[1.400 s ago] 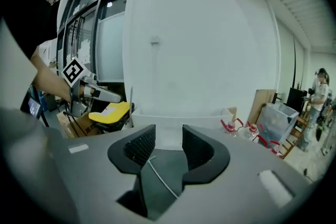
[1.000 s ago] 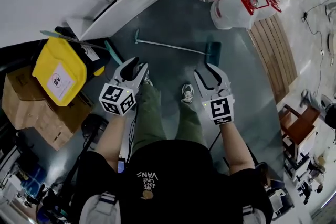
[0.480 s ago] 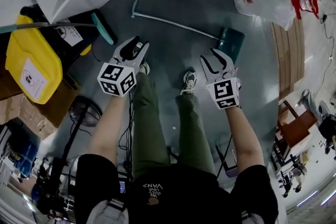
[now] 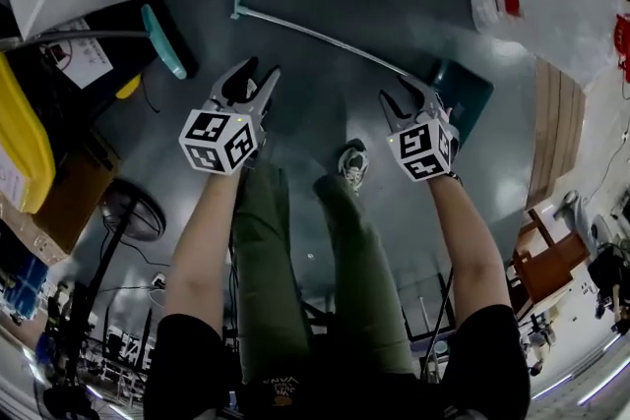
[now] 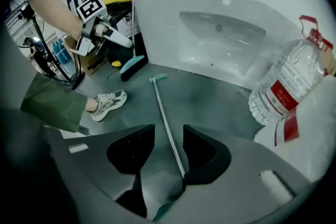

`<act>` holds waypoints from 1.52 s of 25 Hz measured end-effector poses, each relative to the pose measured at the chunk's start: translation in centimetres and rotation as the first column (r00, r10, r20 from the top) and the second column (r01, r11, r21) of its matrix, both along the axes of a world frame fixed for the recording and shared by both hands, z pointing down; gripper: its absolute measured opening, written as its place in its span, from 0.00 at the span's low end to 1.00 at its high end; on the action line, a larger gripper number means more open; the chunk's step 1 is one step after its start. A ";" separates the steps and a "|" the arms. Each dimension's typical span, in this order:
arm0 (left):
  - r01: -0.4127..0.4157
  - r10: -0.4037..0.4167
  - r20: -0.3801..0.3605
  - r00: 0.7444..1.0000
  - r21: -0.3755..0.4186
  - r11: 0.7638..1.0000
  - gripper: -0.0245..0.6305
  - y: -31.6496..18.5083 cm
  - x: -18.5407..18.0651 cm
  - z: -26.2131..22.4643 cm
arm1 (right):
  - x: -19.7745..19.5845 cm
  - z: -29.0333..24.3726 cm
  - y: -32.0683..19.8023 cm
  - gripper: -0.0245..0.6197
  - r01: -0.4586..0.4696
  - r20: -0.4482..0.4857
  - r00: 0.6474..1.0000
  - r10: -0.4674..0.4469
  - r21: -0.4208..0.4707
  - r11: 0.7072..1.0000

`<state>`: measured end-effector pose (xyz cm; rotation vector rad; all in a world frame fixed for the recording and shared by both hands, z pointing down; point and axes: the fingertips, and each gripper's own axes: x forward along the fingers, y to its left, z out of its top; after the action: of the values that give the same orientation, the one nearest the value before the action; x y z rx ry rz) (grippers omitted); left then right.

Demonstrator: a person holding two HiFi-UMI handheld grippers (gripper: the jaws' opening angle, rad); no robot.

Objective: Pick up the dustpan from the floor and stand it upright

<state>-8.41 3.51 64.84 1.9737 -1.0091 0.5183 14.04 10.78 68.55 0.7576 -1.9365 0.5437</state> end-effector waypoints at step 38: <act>0.109 -0.109 0.003 0.994 -0.100 0.989 0.37 2.3 -4.4 17.3 | -0.6 23.6 0.0 0.16 0.275 -0.194 0.932 -0.306 -0.171 0.946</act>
<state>-12.78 5.81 82.13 1.8195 -1.0631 0.4959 13.46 10.83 92.19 0.4095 -1.7440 0.3919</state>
